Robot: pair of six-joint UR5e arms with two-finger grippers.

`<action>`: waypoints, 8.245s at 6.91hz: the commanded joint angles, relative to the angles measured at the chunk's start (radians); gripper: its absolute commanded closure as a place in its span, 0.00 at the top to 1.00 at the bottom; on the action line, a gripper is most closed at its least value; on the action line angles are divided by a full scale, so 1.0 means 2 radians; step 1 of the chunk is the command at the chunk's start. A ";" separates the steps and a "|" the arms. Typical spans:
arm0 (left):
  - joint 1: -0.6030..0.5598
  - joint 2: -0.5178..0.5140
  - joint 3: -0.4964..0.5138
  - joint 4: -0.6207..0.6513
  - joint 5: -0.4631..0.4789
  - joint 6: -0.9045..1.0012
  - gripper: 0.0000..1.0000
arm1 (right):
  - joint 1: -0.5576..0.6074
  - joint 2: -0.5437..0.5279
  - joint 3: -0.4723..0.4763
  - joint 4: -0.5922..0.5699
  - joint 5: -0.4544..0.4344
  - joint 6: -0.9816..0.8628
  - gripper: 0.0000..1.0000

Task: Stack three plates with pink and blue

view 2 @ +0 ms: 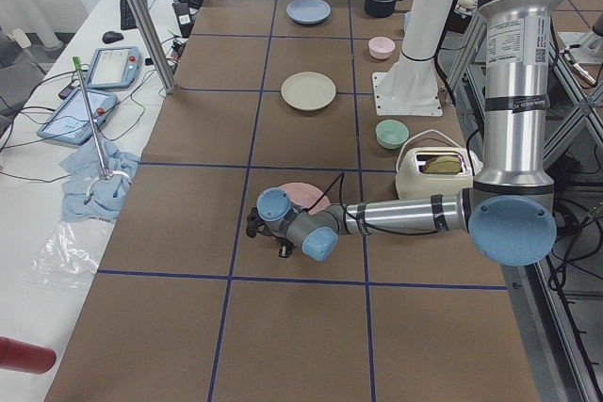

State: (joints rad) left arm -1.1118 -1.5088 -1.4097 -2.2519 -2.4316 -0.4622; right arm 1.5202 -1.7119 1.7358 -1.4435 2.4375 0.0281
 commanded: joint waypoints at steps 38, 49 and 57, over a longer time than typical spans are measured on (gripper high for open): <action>0.175 -0.244 -0.143 0.033 0.061 -0.436 0.75 | -0.162 0.002 -0.137 0.304 -0.007 0.278 0.96; 0.173 -0.243 -0.143 0.033 0.061 -0.435 0.75 | -0.176 0.011 -0.154 0.314 -0.007 0.282 0.00; 0.129 -0.185 -0.159 0.032 0.058 -0.352 0.75 | -0.298 0.194 -0.049 0.312 -0.024 0.666 0.00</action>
State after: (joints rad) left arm -0.8455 -1.8928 -1.7252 -2.1876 -2.3158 -1.1943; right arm 1.0215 -1.4300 1.6319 -0.8175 2.4418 1.1628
